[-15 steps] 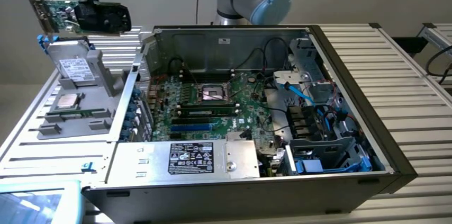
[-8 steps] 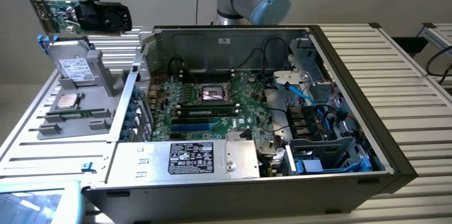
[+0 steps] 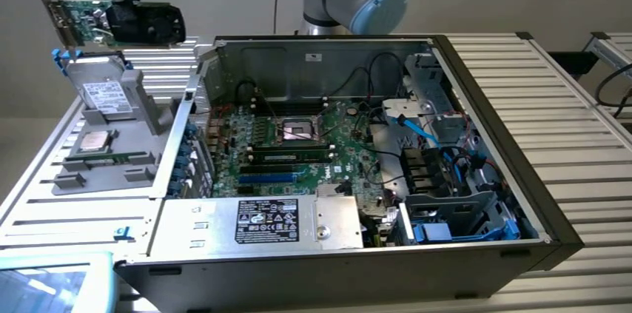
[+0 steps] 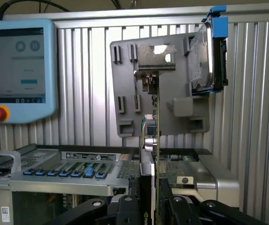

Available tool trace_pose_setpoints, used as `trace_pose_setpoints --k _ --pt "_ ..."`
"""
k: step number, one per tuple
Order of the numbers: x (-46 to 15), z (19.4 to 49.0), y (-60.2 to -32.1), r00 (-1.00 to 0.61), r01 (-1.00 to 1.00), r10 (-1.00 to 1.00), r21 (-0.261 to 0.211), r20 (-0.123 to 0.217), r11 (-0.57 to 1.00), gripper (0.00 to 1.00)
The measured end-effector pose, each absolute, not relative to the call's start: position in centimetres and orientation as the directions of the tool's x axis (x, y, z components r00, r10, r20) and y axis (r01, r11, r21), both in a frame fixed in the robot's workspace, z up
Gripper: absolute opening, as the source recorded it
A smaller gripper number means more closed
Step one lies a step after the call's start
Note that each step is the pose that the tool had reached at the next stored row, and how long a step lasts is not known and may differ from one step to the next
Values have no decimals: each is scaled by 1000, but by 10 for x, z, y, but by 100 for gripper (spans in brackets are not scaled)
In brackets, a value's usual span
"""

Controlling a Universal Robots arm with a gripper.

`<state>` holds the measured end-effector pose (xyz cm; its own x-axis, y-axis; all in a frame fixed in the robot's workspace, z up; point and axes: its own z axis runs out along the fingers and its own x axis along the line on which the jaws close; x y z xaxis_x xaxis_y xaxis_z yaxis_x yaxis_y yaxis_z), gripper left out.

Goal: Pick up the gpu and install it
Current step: 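Pick up the gpu and move the gpu toward the slot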

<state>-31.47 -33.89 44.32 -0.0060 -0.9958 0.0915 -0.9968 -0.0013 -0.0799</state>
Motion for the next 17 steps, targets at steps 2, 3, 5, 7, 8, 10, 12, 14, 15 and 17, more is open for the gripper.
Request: trace_pose_setpoints --k 2,3,5,7,8,10,12,14,15,17 --pt "-310 443 -339 25 -996 -996 -80 90 -32 27" --pt "-307 443 -340 26 -996 -996 -80 90 -33 27" --pt "-301 443 -342 27 -996 -996 -80 88 -34 27" --pt "-293 443 -343 27 -996 -996 -80 87 -34 27" --pt "-290 443 -344 27 -996 -996 -80 86 -34 27" --pt "-282 444 -345 27 -996 -996 -80 84 -34 27" --pt "-273 443 -346 27 -996 -996 -80 81 -34 27" --pt "-264 444 -346 27 -996 -996 -80 80 -34 27" --pt "-259 444 -346 27 -996 -996 -80 79 -34 27" --pt "-251 444 -346 27 -996 -997 -80 79 -34 27"
